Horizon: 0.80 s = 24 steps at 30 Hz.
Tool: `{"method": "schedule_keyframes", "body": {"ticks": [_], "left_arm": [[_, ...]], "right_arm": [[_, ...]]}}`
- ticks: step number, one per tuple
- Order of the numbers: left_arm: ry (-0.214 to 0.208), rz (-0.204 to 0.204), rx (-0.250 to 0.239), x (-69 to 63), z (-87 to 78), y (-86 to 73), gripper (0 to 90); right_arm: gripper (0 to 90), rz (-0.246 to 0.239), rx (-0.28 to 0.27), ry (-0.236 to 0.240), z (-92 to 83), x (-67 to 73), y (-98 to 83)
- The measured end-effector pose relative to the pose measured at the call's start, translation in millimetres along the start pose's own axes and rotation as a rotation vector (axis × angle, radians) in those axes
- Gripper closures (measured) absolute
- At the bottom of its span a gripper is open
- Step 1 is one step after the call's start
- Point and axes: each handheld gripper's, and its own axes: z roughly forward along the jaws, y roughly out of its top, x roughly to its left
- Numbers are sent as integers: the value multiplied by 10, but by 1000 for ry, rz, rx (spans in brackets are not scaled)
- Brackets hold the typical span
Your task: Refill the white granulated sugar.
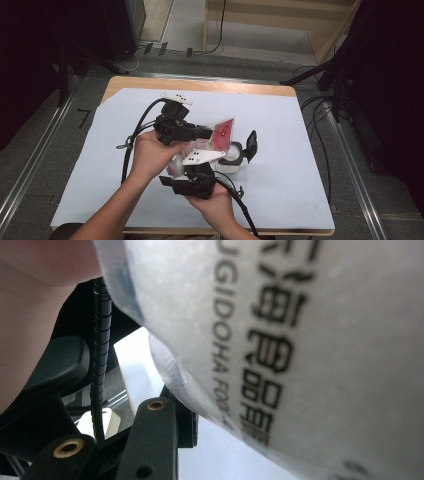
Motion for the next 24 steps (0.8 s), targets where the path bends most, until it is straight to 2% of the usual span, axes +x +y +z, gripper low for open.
{"method": "schedule_keyframes", "body": {"ticks": [24], "left_arm": [[-4, -4, -6, -23, 2, 19, 812]], "right_arm": [[631, -18, -7, -6, -7, 7, 9]]}}
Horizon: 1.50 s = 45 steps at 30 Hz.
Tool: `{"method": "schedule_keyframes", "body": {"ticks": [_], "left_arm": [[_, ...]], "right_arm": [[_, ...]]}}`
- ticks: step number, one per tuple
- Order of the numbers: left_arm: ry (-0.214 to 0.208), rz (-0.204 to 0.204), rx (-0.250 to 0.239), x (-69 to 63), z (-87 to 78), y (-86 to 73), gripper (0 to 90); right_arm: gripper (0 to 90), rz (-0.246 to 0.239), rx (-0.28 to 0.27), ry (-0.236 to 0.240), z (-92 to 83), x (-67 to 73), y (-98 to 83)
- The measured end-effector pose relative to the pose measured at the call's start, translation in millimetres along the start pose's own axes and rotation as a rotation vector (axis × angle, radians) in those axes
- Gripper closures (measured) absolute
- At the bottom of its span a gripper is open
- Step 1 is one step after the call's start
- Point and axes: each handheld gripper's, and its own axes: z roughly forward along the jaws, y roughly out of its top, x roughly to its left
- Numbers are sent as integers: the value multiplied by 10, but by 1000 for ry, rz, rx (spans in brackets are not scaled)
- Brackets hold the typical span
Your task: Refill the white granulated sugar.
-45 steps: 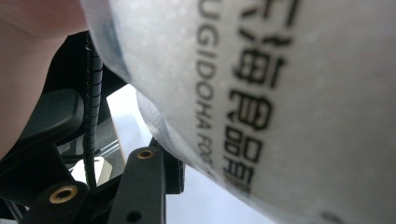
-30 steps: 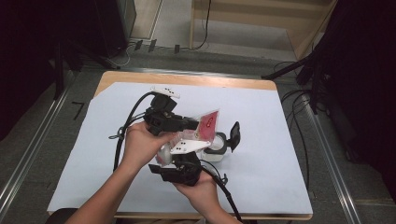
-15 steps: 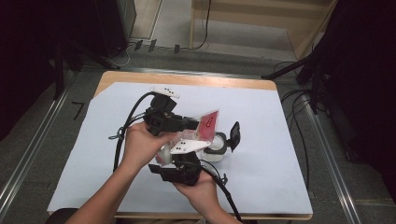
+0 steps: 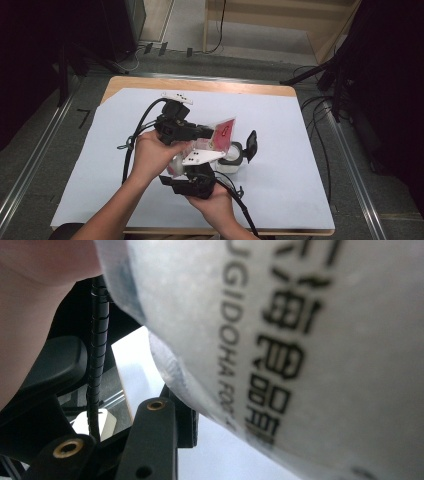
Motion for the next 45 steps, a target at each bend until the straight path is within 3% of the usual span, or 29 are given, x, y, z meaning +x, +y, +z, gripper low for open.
{"method": "schedule_keyframes", "body": {"ticks": [45], "left_arm": [[-6, 5, -15, -21, 12, 4, 803]], "right_arm": [[634, -13, -2, -7, -13, 9, 1]]}}
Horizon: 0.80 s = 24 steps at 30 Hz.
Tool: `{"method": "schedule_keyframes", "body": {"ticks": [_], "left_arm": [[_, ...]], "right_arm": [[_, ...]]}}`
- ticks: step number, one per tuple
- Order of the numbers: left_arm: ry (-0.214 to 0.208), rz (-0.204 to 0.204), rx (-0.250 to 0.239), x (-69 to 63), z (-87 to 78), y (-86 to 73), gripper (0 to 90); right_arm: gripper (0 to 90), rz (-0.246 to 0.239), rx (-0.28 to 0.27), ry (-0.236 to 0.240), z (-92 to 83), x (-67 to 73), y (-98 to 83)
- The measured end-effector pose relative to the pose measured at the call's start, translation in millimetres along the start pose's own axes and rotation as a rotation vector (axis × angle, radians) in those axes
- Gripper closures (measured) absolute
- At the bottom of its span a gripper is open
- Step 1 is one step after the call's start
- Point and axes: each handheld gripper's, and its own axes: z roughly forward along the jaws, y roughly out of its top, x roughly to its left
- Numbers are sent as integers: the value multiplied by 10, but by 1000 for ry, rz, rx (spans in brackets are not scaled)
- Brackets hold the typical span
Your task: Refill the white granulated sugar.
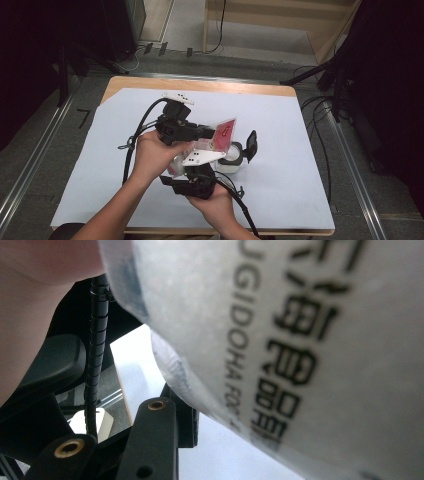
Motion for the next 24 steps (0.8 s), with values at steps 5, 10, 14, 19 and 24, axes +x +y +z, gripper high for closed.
{"method": "schedule_keyframes", "body": {"ticks": [5, 10, 14, 19, 24], "left_arm": [[-3, 0, 4, 0, 4, -1, 803], [-3, 2, 6, 1, 7, -1, 802], [-3, 3, 5, 0, 9, -1, 802], [-3, 3, 8, 1, 8, 0, 801], [1, 7, 11, -3, 8, 0, 802]], "right_arm": [[635, 0, 1, -1, 1, -2, -3], [635, 2, 2, -2, 1, -6, -5], [635, 3, 2, -1, 1, -6, -6], [635, 3, 2, -1, 0, -7, -6], [635, 3, 3, -1, 1, -8, -7]]}}
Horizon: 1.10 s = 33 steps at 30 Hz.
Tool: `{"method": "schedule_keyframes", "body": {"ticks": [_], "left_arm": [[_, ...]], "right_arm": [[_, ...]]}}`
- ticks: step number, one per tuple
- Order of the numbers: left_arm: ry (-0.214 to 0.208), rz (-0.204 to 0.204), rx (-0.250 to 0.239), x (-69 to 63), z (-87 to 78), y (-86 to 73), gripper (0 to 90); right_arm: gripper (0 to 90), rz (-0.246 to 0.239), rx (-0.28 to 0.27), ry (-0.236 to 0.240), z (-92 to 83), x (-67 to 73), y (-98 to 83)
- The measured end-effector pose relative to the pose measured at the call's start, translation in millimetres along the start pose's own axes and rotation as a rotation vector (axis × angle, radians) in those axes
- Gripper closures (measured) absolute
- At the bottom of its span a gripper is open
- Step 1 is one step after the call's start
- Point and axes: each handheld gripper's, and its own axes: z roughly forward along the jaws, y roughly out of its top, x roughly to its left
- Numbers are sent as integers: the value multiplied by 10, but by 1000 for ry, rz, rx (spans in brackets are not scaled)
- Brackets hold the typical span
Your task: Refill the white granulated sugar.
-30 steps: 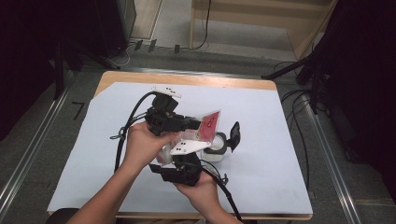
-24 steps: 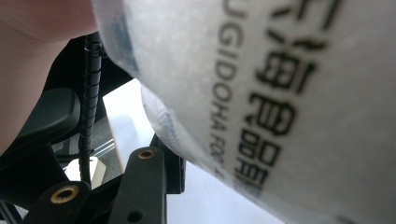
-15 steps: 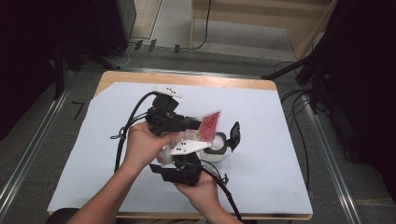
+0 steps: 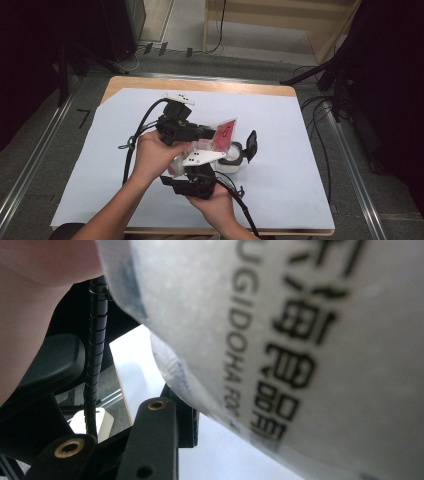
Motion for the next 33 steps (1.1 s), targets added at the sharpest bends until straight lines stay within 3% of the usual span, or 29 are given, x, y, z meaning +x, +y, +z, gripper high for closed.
{"method": "schedule_keyframes", "body": {"ticks": [33], "left_arm": [[1, 10, -14, -13, -7, 4, 801]], "right_arm": [[636, 1, -2, 0, -17, 8, 19]]}}
